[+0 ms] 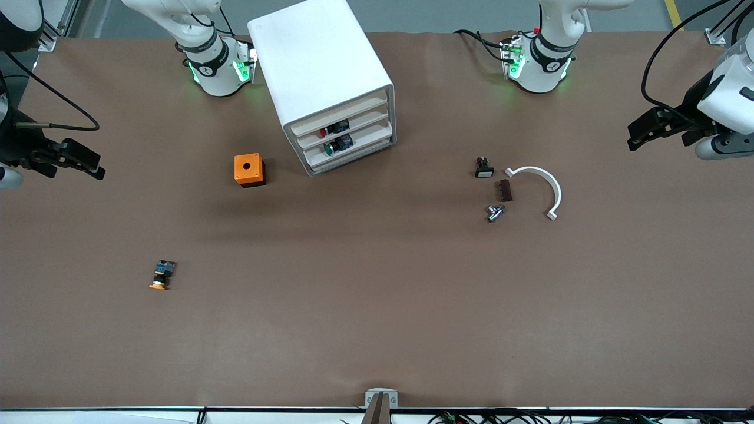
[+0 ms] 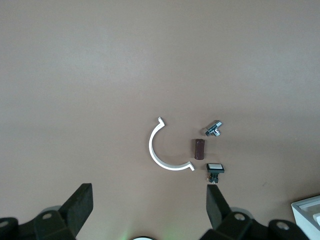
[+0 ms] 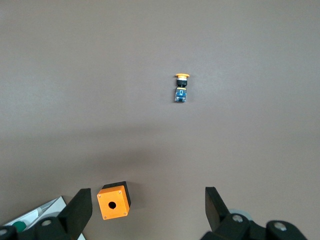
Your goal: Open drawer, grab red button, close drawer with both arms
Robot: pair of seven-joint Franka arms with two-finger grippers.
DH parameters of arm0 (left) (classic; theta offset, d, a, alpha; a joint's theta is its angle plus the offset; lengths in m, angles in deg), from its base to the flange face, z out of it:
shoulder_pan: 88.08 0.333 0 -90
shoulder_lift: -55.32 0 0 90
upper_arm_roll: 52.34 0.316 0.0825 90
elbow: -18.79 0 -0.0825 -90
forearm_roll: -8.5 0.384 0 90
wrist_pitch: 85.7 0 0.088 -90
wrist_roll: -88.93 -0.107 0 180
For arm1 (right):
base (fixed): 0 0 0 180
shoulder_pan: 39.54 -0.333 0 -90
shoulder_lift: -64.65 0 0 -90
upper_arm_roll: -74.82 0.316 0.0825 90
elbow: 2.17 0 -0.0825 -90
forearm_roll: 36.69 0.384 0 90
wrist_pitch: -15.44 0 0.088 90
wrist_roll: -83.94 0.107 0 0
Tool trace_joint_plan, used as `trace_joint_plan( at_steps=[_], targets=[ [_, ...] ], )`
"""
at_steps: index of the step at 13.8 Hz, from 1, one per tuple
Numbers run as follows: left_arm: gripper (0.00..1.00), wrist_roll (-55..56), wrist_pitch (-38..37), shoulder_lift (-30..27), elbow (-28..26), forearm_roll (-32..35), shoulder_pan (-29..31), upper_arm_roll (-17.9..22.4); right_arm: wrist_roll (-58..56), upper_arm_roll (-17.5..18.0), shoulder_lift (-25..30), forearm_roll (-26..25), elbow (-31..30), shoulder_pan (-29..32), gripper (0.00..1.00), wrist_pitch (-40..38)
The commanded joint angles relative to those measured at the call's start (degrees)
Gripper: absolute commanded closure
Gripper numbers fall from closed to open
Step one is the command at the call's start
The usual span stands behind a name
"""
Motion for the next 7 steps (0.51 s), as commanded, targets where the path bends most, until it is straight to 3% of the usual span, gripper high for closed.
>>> trace_joint_plan(
  at_steps=[1, 4, 7],
  targets=[
    [0.0, -1.4, -0.4, 0.6, 1.3, 1.0, 0.3, 0.0, 1.0, 0.2, 1.3, -0.5, -0.5, -0.1, 0.0, 0.6],
    [0.0, -1.2, -0.4, 1.3, 1.6, 0.9, 0.3, 0.0, 1.0, 0.2, 1.3, -0.6, -0.2, -0.3, 0.0, 1.4],
    [0.0, -1.1, -0.4, 5.7, 4.8, 0.9, 0.2, 0.0, 1.0, 0.2, 1.3, -0.6, -0.2, -0.3, 0.0, 0.9]
  ],
)
